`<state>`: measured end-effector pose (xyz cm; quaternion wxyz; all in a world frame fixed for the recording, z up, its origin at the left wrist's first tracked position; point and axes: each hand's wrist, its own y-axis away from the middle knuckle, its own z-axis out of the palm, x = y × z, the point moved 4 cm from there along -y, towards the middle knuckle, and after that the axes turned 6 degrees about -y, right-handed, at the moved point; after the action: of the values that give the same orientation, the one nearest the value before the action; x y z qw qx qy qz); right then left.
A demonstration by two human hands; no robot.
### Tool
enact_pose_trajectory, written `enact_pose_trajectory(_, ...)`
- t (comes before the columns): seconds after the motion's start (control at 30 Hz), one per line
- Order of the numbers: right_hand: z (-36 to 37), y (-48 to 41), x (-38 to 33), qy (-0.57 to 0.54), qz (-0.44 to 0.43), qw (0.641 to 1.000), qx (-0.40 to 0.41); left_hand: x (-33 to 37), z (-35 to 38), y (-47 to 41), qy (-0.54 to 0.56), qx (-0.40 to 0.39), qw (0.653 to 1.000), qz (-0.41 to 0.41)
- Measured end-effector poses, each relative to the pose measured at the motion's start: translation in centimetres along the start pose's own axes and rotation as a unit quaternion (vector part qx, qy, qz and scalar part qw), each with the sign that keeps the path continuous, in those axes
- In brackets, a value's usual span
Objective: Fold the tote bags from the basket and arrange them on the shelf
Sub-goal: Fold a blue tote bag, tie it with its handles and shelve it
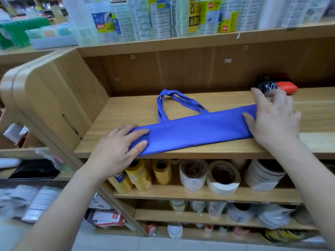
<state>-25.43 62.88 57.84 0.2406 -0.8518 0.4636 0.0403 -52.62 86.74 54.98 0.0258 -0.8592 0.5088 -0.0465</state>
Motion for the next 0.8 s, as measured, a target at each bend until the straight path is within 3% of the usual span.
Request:
enact_pose_trajectory(0.07, -0.2, 1.1, -2.9, -0.039, -0.085, 0.996, -0.001, 0.7, -0.3, 0.5, -0.06, 0.021, 0.998, -0.021)
enact_pose_trajectory(0.17, 1.5, 4.2, -8.3, -0.129, -0.214, 0.964, -0.094, 1.9, -0.9, 1.4, -0.119, -0.007, 0.992, -0.032)
enact_pose_trajectory(0.27, 3.7, 6.7, -10.6, -0.073, -0.286, 0.93, -0.22, 2.3, -1.5, 3.2, -0.15, -0.113, 0.982, -0.016)
enact_pose_trajectory(0.33, 3.8, 6.7, -10.1, -0.046, -0.301, 0.915, -0.264, 2.1, -1.8, 4.6, -0.158, -0.133, 0.978, 0.024)
enact_pose_trajectory(0.4, 3.7, 6.8, -9.8, -0.026, -0.322, 0.909, -0.264, 1.8, -2.3, 5.5, -0.107, -0.074, 0.989, 0.071)
enact_pose_trajectory(0.47, 3.6, 7.2, -10.3, -0.06, -0.335, 0.923, -0.176, 1.6, -3.3, 6.1, 0.026, 0.04, 0.994, 0.103)
enact_pose_trajectory(0.53, 3.7, 7.3, -10.4, -0.15, -0.316, 0.934, -0.073, 1.5, -4.3, 6.3, 0.237, 0.118, 0.961, 0.082)
enact_pose_trajectory(0.6, 3.7, 7.2, -10.0, -0.261, -0.267, 0.925, -0.067, 1.7, -5.0, 5.7, 0.415, 0.147, 0.895, 0.066)
enact_pose_trajectory(0.63, 3.6, 7.1, -9.9, -0.306, -0.249, 0.916, -0.071, 2.2, -5.4, 5.2, 0.453, 0.153, 0.875, 0.07)
enact_pose_trajectory(0.7, 3.2, 6.7, -9.3, -0.393, -0.188, 0.896, -0.087, 3.3, -5.6, 3.6, 0.444, 0.141, 0.882, 0.068)
enact_pose_trajectory(0.8, 3.1, 6.5, -8.9, -0.494, -0.098, 0.845, -0.178, 5.1, -3.6, 0.7, 0.382, 0.071, 0.921, 0.02)
